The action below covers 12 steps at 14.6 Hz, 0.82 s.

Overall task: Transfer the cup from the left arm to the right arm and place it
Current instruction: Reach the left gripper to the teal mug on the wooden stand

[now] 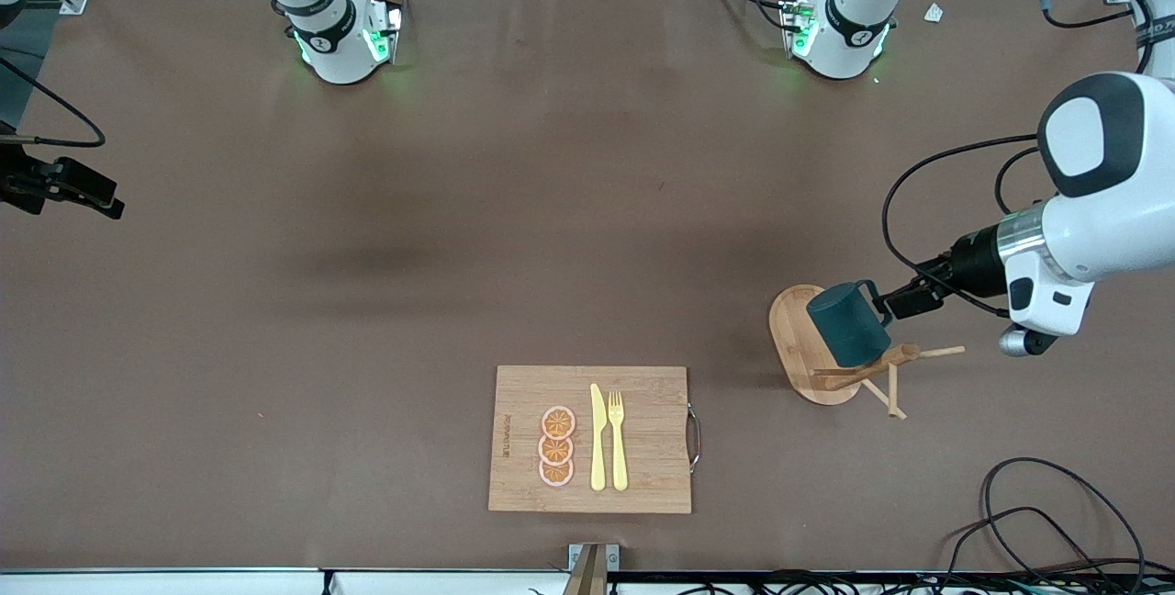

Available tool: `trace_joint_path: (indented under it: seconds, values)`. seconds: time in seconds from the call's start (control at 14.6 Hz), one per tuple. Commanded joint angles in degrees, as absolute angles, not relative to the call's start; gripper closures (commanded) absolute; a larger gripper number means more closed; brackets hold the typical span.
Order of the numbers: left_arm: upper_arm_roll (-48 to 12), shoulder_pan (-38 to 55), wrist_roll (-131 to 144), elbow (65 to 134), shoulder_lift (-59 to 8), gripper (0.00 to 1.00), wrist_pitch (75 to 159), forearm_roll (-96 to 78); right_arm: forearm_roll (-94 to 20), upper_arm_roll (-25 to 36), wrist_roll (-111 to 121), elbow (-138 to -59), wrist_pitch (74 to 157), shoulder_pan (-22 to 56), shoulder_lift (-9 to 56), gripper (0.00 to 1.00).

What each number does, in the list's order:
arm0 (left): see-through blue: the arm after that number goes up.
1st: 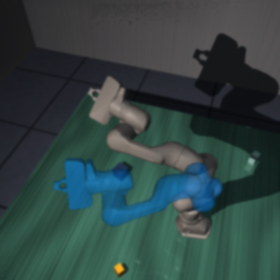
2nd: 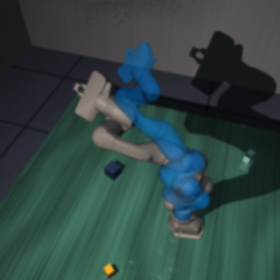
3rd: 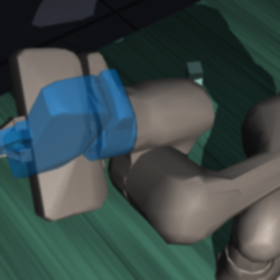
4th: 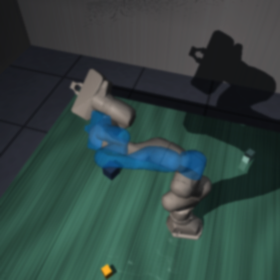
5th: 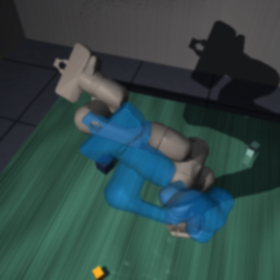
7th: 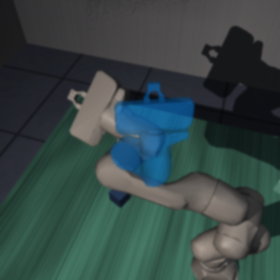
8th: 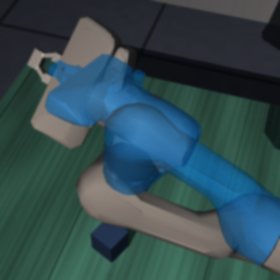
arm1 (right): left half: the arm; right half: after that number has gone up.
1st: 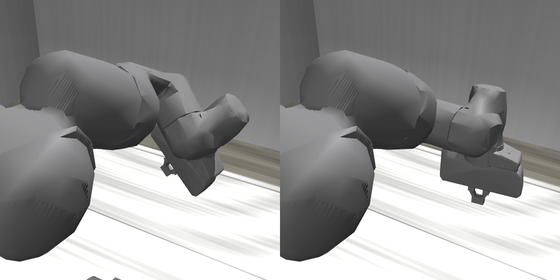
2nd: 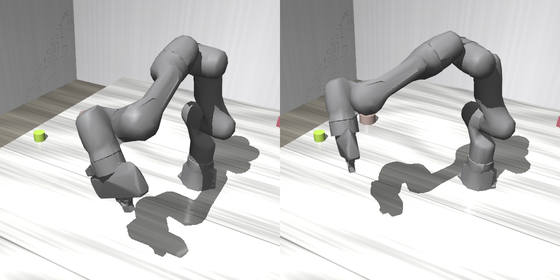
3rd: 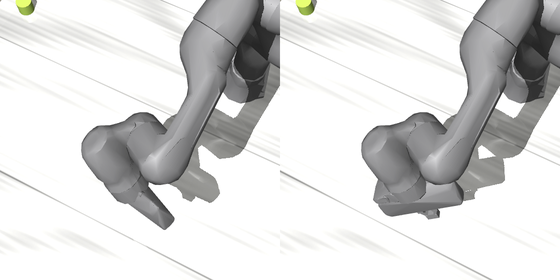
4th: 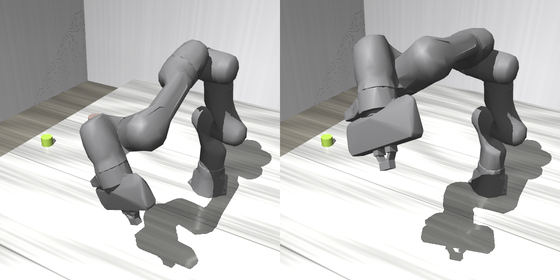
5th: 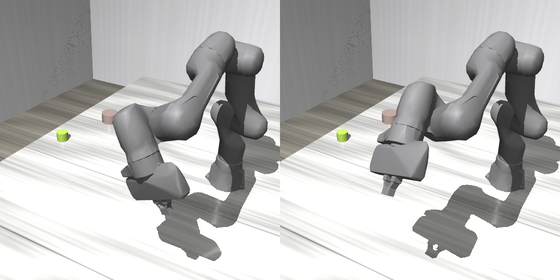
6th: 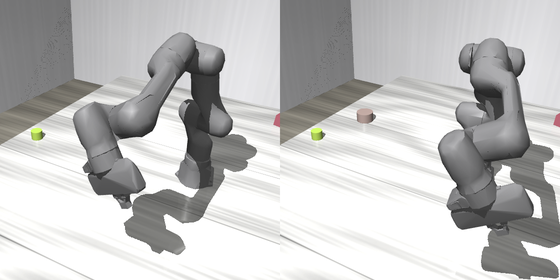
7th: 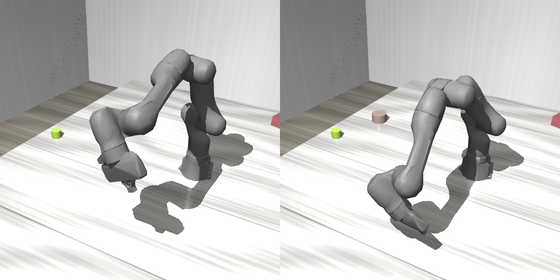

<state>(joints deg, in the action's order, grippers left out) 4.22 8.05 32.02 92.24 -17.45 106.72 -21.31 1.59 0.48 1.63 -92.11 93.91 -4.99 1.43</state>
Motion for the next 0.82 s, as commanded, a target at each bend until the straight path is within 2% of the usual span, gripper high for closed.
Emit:
trace_joint_path:
  seconds: [0.0, 0.75]
  values:
    - [4.48, 8.35, 32.96, 91.50, -19.33, 0.00, 109.24, -22.59, 1.41, 0.61, 2.46, -92.64, 93.52, -4.92, 0.26, 0.00]
    - [4.22, 9.32, 33.05, 91.50, -22.93, 0.00, 114.08, -24.96, 1.41, 0.88, 5.10, -92.64, 93.43, -5.36, 0.26, 0.00]
